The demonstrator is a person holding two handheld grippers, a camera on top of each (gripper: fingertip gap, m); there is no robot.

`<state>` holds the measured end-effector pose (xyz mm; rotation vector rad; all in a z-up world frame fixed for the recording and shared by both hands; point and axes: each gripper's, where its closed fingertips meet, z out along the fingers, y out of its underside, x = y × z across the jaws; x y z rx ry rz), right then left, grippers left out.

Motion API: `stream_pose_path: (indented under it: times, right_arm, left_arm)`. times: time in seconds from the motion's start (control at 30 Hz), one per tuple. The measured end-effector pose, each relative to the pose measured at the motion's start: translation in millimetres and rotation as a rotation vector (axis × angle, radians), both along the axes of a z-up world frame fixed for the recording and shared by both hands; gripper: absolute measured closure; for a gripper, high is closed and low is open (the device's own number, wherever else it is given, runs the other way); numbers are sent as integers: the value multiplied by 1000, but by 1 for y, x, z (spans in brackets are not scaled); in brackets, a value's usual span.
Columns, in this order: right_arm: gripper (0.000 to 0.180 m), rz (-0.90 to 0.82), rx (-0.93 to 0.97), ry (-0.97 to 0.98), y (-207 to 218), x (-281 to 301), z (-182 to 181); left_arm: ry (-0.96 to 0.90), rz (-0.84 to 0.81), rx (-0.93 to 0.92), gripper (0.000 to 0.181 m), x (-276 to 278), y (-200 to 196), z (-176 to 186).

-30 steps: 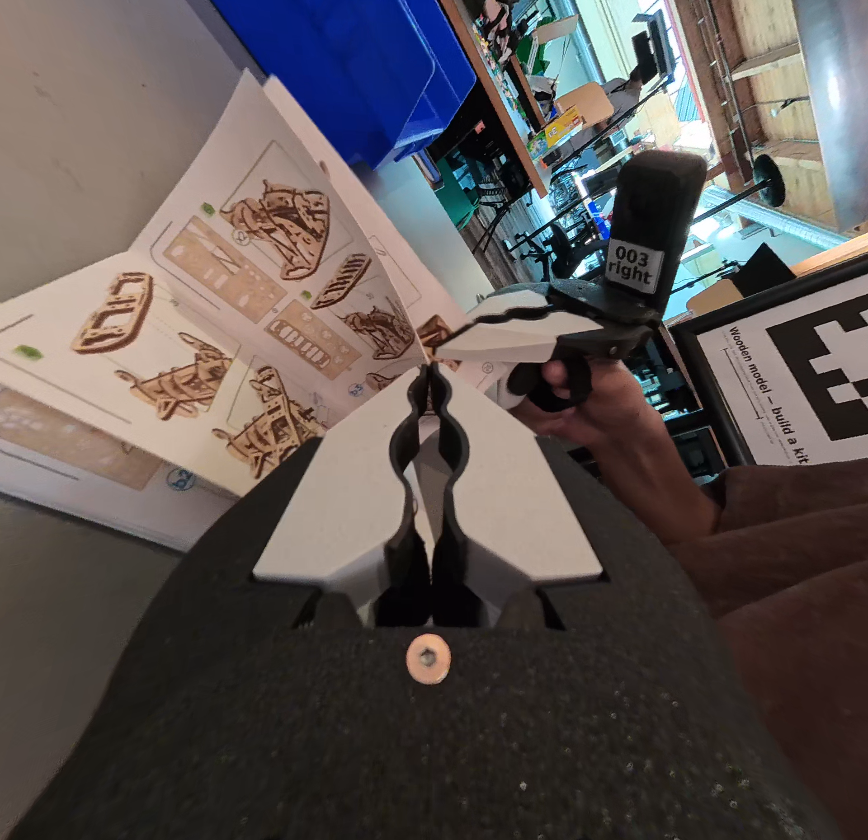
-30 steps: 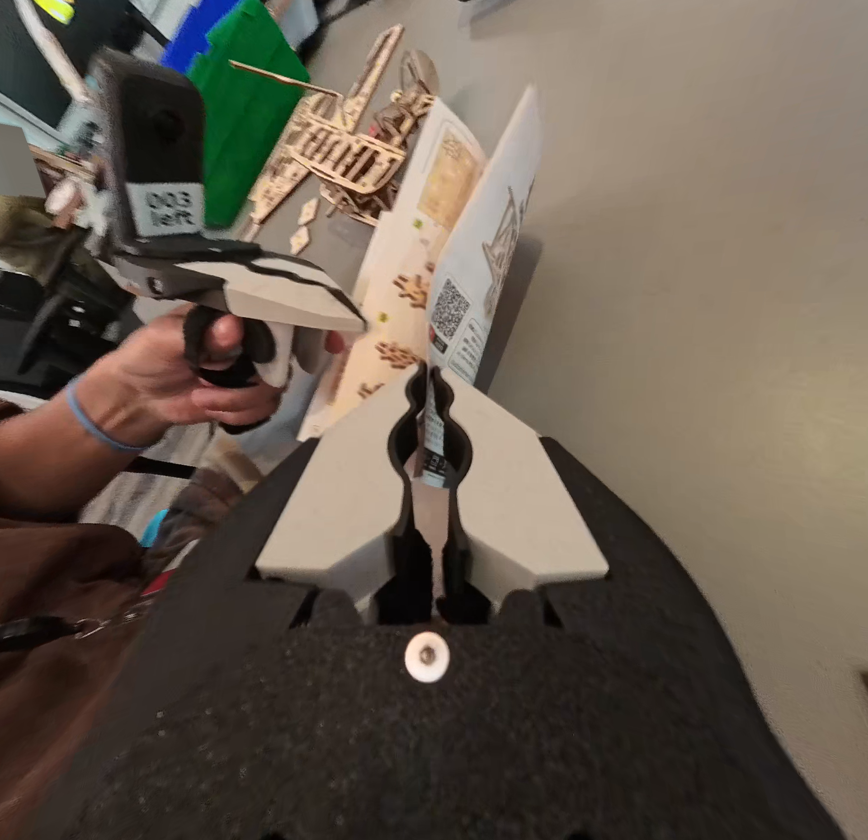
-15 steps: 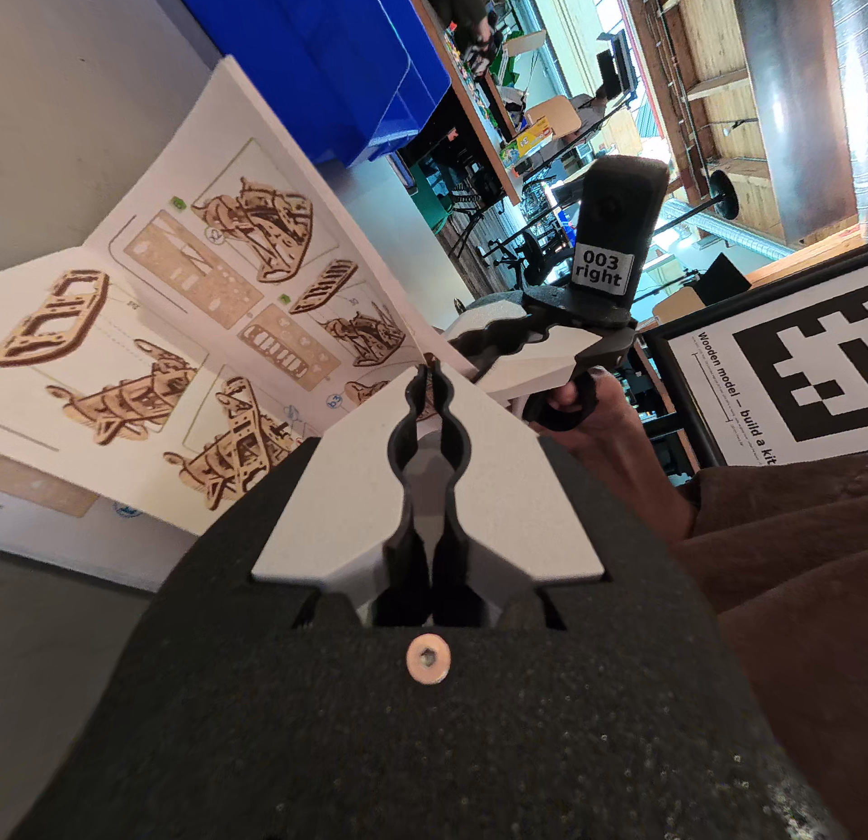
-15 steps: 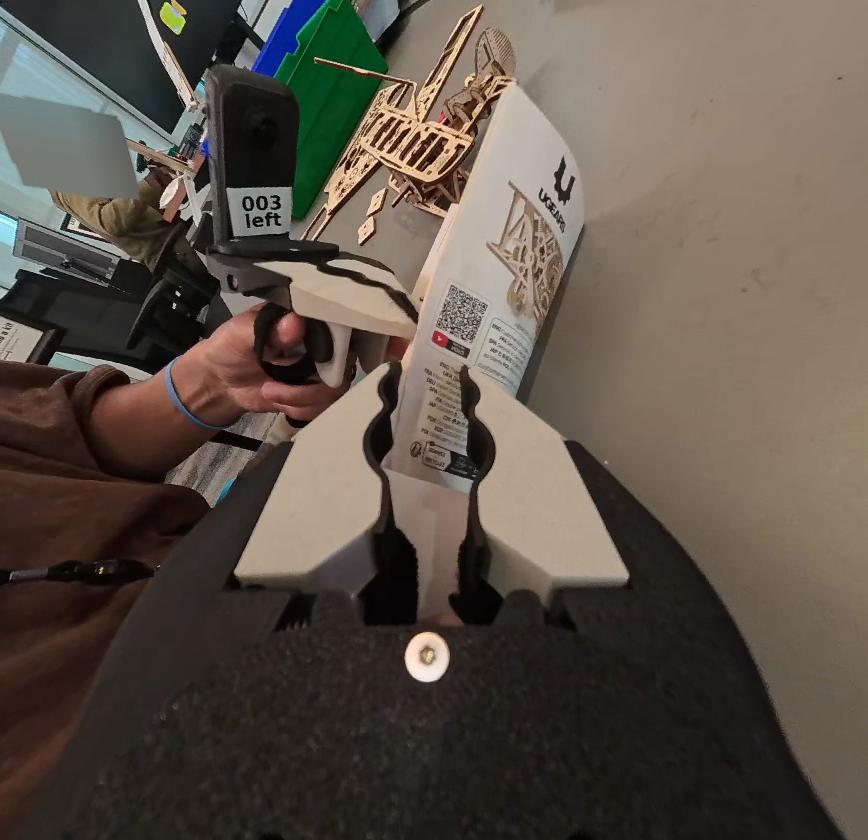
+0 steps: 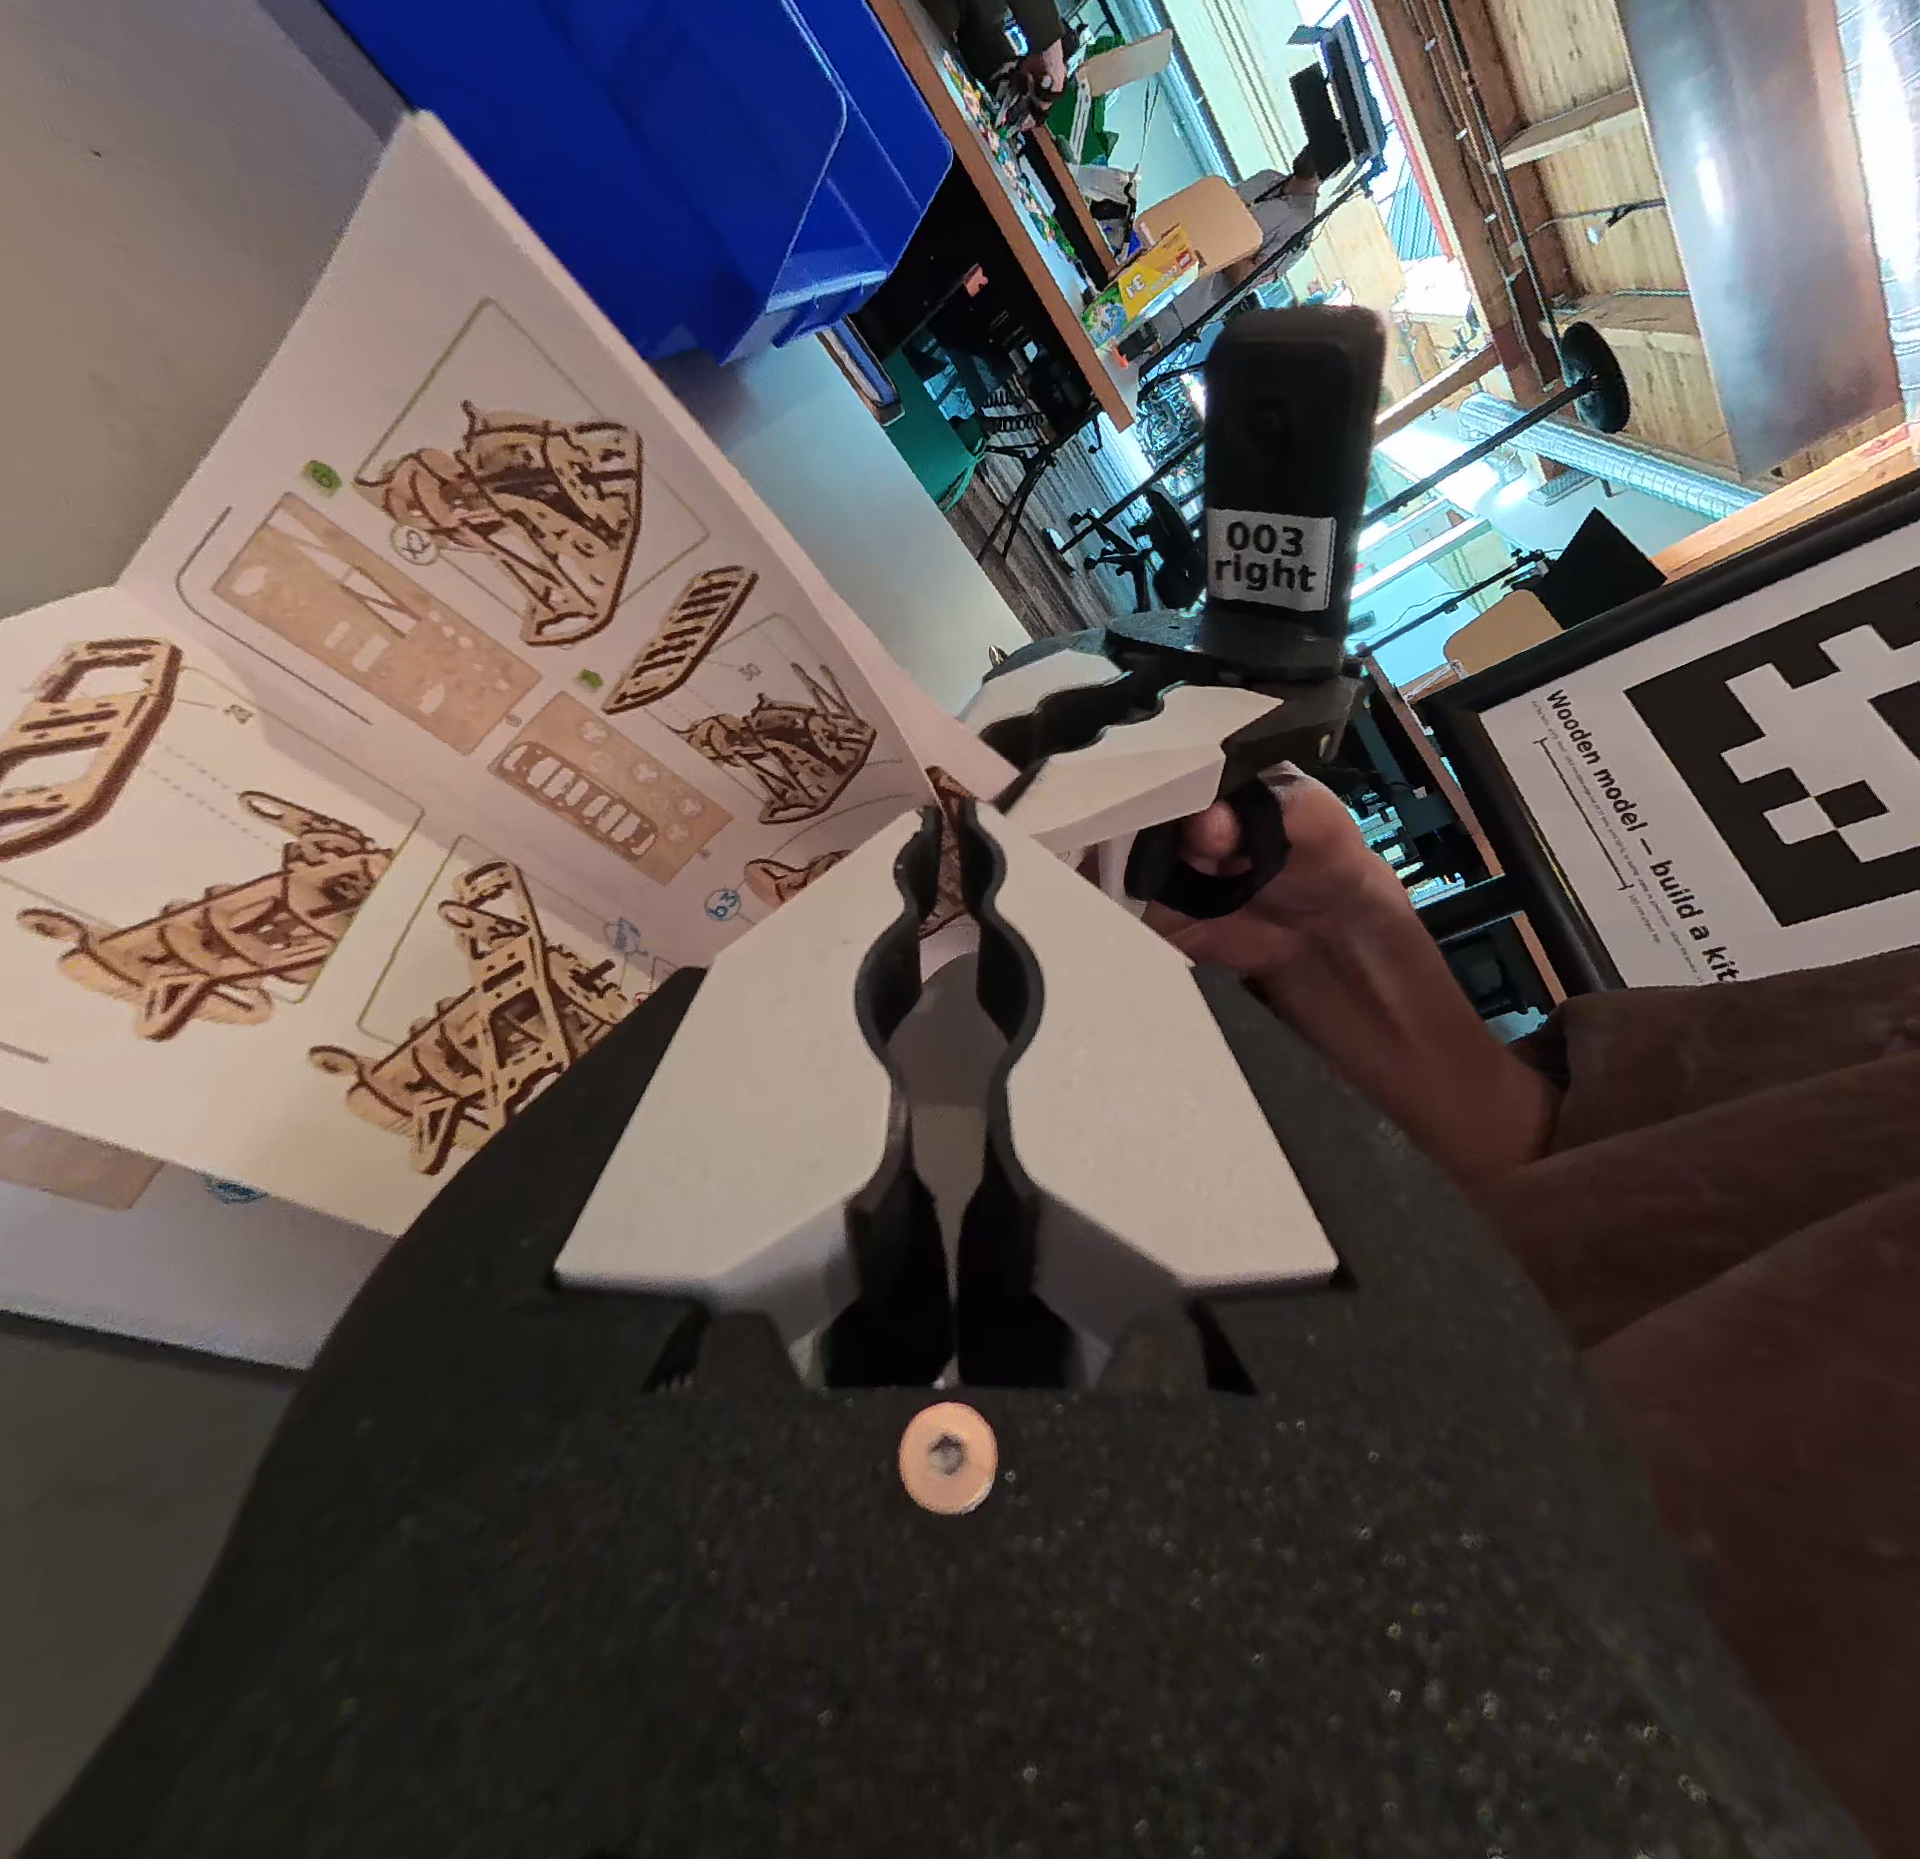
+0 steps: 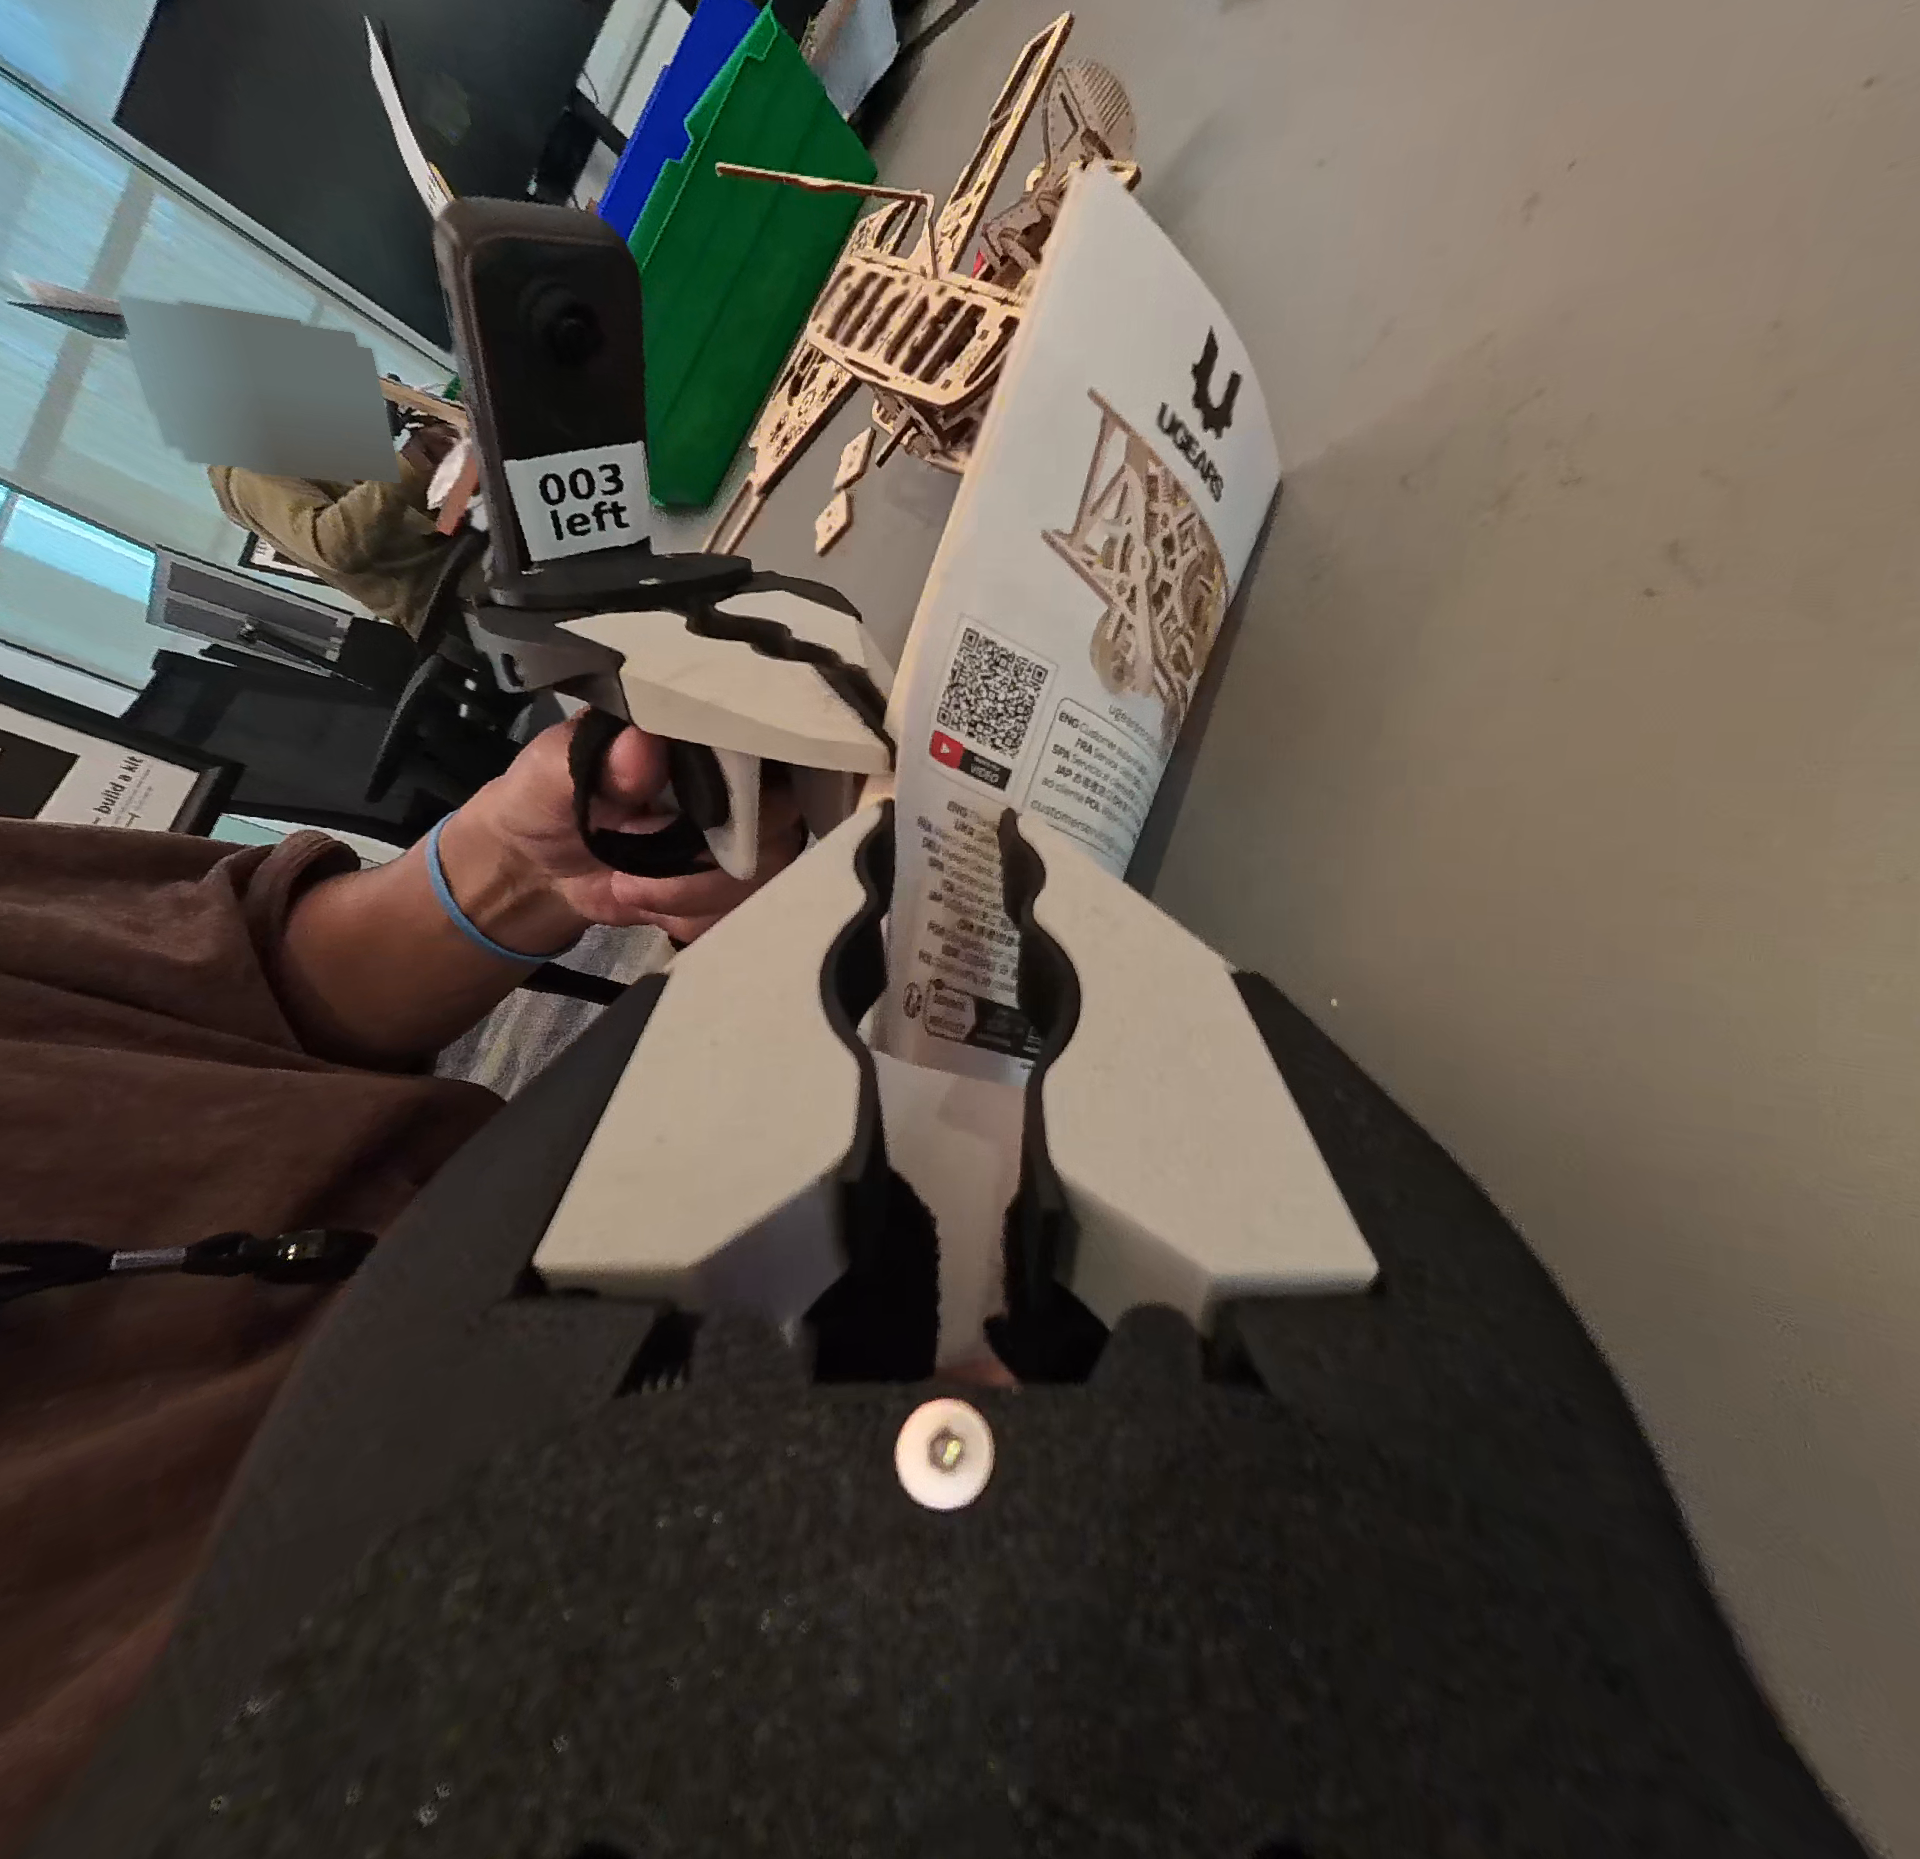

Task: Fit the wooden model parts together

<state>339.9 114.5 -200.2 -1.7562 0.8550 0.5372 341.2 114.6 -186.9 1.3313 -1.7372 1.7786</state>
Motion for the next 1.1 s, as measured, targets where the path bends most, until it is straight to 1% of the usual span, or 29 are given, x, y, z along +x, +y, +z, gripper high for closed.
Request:
stream_pose_path:
  times: [0.17, 0.23, 0.3, 0.43, 0.53, 0.63, 1.1]
  right_arm:
    - [167, -7, 21, 32, -3, 2, -2]
    - [176, -22, 0, 30, -6, 5, -7]
    - [178, -24, -18, 27, -8, 6, -11]
    - [180, -27, -24, 22, -7, 6, -12]
    - [180, -52, -31, 33, -10, 10, -14]
    - [180, -60, -34, 39, -10, 11, -16]
    - [180, -62, -49, 42, -12, 12, -18]
  left_arm:
    - [-4, -11, -24, 177, -2, -2, 2]
    - [-8, -20, -44, 176, -3, -3, 4]
    - [-9, -20, -38, 176, -3, -3, 3]
    - [-12, -22, -15, 179, -4, -5, 0]
    - [-10, -20, -37, 177, -5, -5, 3]
    - [-16, -21, -17, 177, -6, -5, 0]
    - [-24, -29, -26, 172, -8, -8, 2]
